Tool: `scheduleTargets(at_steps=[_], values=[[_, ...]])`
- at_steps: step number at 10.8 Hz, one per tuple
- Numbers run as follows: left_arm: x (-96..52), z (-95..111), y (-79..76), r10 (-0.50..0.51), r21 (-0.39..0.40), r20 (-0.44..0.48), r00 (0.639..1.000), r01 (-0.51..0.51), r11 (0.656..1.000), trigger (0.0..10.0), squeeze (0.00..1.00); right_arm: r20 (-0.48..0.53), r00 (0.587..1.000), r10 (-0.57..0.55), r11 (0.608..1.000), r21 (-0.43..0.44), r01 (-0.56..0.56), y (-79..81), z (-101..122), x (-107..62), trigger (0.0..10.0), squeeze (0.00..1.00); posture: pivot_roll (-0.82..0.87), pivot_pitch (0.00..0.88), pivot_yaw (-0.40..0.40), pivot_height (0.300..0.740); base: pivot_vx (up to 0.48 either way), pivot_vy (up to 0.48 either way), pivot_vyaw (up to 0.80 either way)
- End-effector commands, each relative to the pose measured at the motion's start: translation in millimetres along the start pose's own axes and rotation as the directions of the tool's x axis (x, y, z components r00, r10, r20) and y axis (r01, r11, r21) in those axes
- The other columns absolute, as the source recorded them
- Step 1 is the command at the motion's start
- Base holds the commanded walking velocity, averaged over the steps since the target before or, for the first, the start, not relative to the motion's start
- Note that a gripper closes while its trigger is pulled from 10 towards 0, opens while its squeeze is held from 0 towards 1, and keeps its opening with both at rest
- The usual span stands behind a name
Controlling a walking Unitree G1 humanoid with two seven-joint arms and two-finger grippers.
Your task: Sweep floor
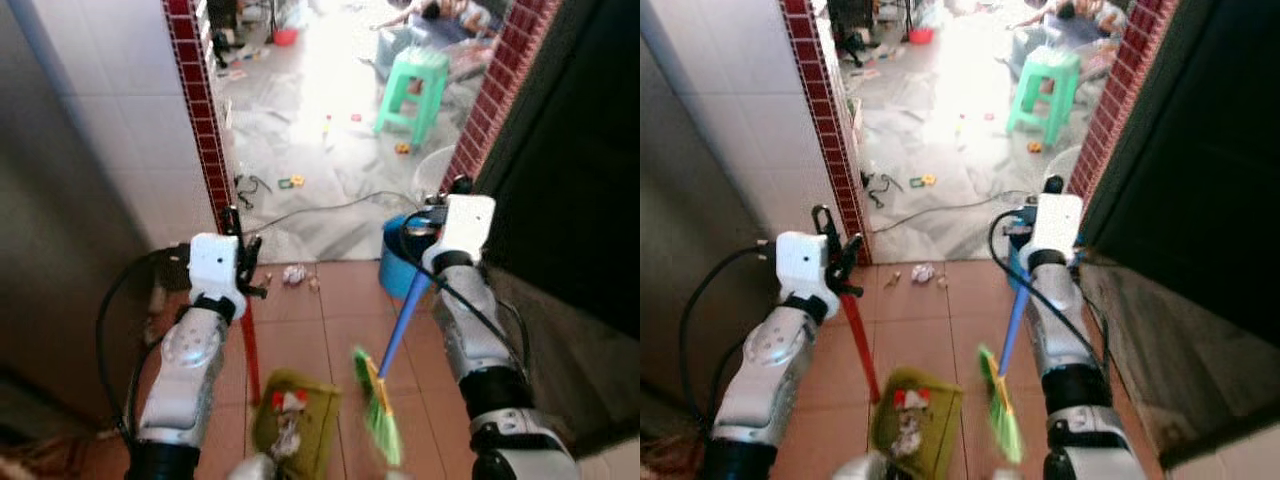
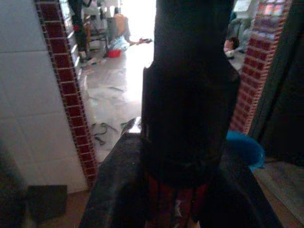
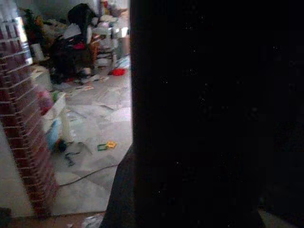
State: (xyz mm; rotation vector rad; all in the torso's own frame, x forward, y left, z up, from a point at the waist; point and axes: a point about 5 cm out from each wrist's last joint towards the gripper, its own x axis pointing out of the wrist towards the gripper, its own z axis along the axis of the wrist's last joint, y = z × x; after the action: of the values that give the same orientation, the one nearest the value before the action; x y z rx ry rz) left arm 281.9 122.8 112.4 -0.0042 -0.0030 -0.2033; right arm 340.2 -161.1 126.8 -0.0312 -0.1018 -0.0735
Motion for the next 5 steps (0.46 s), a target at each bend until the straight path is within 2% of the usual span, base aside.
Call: scheduleTargets(at_steps=[1,2,4,5], values=[[4.4,27.8,1.2,0.017,-0.026,0.129,0.991,-0.014,1.0,10.0,0.0,0.069,0.998,-0.015,0.998,-0.058,0.019,-4.4,12.5,3.0,10.0,0.0,-0.05,0.0,-0.005,0.74,0.0,0.0,0.0],[6.7,37.4,4.2,0.044,-0.036,0.165,0.985,-0.038,0.999,10.0,0.0,0.071,0.997,-0.042,0.995,-0.092,0.049,-11.9,11.8,2.2,10.0,0.0,-0.05,0.0,-0.005,0.74,0.0,0.0,0.0],[9.8,44.1,11.3,0.069,-0.04,0.188,0.98,-0.062,0.997,10.0,0.0,0.061,0.996,-0.068,0.992,-0.107,0.074,-20.4,9.6,1.6,10.0,0.0,-0.05,0.0,0.002,0.74,0.0,0.0,0.0],[9.8,43.8,11.8,0.071,-0.044,0.187,0.98,-0.064,0.997,10.0,0.0,0.064,0.996,-0.069,0.991,-0.107,0.075,-19.9,10.1,1.7,10.0,0.0,-0.06,0.0,0.005,0.74,0.244,0.0,0.0]])
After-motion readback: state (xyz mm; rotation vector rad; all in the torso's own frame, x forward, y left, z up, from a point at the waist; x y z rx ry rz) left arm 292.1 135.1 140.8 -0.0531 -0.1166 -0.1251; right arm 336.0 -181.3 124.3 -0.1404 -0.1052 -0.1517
